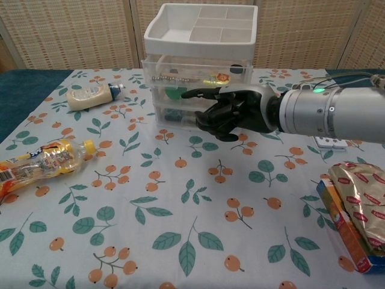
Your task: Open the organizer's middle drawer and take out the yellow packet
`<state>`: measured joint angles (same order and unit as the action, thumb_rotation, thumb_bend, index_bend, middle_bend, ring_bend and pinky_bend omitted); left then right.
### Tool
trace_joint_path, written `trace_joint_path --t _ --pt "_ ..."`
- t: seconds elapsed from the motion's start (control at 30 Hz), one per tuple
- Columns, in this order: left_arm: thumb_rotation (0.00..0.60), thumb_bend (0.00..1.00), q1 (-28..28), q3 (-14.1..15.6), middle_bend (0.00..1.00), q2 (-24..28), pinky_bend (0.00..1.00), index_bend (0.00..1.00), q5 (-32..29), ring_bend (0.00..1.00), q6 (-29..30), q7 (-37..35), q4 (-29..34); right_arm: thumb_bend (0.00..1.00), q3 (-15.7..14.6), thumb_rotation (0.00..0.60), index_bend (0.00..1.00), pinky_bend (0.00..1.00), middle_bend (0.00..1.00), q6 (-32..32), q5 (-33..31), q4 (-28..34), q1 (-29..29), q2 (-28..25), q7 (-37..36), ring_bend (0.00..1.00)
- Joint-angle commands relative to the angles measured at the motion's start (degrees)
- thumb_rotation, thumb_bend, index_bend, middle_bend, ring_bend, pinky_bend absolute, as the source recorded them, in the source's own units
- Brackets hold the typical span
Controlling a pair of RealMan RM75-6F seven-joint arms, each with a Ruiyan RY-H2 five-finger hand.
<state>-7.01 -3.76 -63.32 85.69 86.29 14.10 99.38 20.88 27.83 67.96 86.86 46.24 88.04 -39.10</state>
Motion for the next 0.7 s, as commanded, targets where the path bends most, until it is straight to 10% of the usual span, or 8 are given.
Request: trace_joint_path --t 0.03,0.7 --pt "0.6 0.17 -0.01 0.01 0.07 0.01 0.09 0.16 0.03 0.08 -0.02 -0.01 -0.01 0.66 -1.02 0.6 0.0 0.86 0.81 3.02 3.64 4.52 -1.97 -3.42 1.39 0.83" --pt "0.6 0.17 -0.14 0.01 0.07 -0.02 0.09 0.16 0.01 0.08 -0.28 -0.34 -0.05 0.56 -1.8 0.6 0.0 0.86 0.81 8.34 -5.54 10.11 0.0 -12.09 17.49 0.83"
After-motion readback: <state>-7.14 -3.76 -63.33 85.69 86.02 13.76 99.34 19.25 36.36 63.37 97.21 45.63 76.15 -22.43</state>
